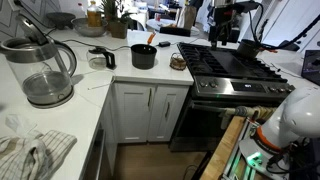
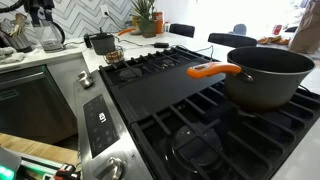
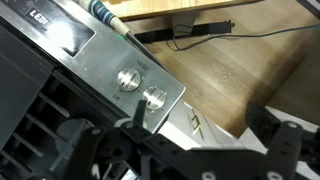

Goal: Pick up one brown coaster from the coaster holder and put it on the kitchen counter

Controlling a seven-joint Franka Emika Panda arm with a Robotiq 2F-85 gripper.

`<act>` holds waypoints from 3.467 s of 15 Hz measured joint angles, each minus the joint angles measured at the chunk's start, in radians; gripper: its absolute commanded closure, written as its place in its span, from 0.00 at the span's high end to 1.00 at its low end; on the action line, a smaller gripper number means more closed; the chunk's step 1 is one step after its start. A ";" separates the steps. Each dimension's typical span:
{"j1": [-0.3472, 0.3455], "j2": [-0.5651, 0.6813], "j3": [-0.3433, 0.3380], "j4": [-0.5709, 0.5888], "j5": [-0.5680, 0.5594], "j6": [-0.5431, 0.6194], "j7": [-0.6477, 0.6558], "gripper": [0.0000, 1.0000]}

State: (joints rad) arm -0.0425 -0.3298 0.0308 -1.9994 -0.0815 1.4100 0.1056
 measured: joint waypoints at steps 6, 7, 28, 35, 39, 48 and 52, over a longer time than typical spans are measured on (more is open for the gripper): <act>0.000 0.000 0.000 0.000 0.000 0.000 0.000 1.00; 0.000 0.000 0.000 0.000 0.000 0.000 0.000 1.00; -0.082 0.391 -0.141 0.084 0.159 0.593 0.234 1.00; -0.089 0.434 -0.155 0.085 0.176 0.655 0.234 1.00; -0.086 0.437 -0.155 0.087 0.176 0.655 0.234 1.00; -0.089 0.504 -0.161 0.068 0.202 0.812 0.239 1.00; -0.088 0.526 -0.159 0.060 0.264 0.816 0.218 1.00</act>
State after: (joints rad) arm -0.1307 0.1967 -0.1283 -1.9390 0.1826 2.2259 0.3232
